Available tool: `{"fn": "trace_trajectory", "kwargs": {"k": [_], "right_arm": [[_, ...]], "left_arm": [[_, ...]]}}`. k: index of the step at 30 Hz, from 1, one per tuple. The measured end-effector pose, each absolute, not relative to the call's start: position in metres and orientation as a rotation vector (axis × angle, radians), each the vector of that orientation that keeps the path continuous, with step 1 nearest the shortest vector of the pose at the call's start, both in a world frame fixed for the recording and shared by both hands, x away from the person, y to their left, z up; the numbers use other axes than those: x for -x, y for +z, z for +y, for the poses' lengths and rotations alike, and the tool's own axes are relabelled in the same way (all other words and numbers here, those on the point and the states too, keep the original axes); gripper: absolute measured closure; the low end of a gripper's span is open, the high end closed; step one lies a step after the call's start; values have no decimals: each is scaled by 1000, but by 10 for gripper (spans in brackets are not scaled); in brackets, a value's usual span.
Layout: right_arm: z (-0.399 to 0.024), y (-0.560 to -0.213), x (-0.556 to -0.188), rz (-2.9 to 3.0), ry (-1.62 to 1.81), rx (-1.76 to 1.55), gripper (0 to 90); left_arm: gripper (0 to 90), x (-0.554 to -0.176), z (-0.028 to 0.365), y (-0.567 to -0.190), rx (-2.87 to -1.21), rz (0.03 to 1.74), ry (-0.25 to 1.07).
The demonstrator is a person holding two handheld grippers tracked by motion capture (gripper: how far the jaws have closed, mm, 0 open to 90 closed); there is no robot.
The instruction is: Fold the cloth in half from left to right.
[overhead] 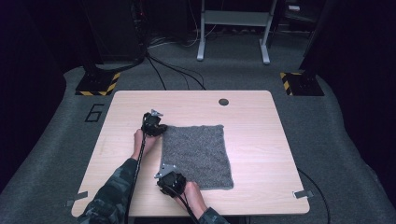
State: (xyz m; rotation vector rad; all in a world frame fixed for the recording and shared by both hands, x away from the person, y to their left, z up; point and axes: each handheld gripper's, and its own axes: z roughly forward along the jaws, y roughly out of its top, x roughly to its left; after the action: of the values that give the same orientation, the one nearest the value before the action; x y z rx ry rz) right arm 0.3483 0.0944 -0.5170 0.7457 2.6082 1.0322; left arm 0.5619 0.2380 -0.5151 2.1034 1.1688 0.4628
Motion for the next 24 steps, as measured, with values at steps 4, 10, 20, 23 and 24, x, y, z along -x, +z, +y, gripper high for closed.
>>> {"fn": "trace_trajectory", "kwargs": {"k": [4, 10, 20, 23, 24], "right_arm": [[94, -519, -345, 2569, 1047, -759, 835], [88, -518, -343, 2558, 1077, -762, 846], [70, -502, -335, 2499, 1205, -781, 850], [68, -497, -335, 2496, 1220, -777, 851], [68, -496, -335, 2487, 1238, -773, 851]], "left_arm": [[873, -562, 240, -516, -2086, 1182, 439], [875, -561, 238, -514, -2082, 1192, 430], [875, -555, 235, -497, -2108, 1141, 489], [874, -556, 234, -491, -2126, 1125, 490], [875, -557, 234, -490, -2126, 1125, 492]]}}
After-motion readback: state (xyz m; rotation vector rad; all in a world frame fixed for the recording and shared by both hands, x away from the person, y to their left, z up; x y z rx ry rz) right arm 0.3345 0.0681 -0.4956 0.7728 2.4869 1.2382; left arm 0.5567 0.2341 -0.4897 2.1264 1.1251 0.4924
